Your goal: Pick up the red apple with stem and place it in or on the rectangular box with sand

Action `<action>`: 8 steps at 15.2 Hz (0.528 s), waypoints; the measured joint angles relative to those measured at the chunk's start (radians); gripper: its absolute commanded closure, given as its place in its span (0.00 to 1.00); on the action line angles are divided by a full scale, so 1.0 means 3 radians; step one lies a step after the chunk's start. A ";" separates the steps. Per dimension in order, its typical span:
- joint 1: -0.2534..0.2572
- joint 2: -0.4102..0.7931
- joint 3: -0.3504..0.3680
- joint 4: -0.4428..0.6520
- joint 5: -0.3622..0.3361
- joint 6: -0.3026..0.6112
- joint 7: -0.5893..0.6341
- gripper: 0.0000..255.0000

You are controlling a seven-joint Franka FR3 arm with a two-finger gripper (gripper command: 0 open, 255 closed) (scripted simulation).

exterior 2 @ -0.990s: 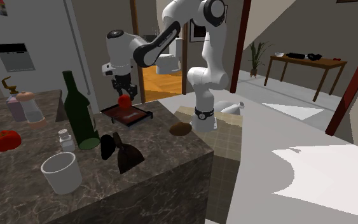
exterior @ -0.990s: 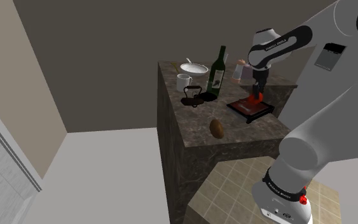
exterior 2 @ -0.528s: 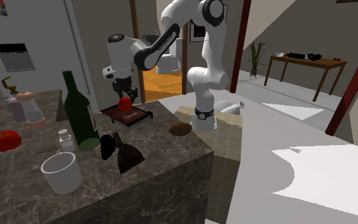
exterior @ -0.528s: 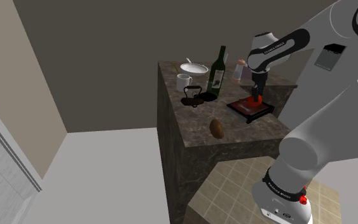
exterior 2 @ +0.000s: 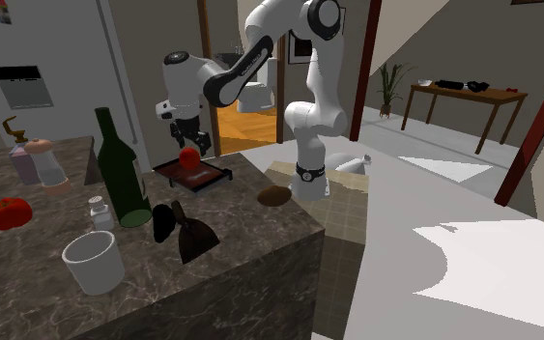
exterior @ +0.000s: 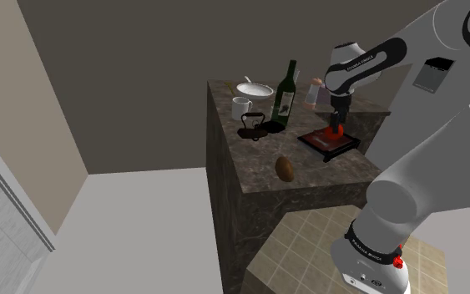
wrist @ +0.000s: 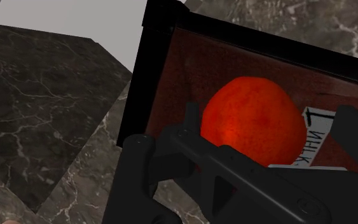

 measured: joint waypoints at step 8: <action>0.0063 -0.0179 0.0131 0.0247 0.0074 -0.0446 -0.0010 0.00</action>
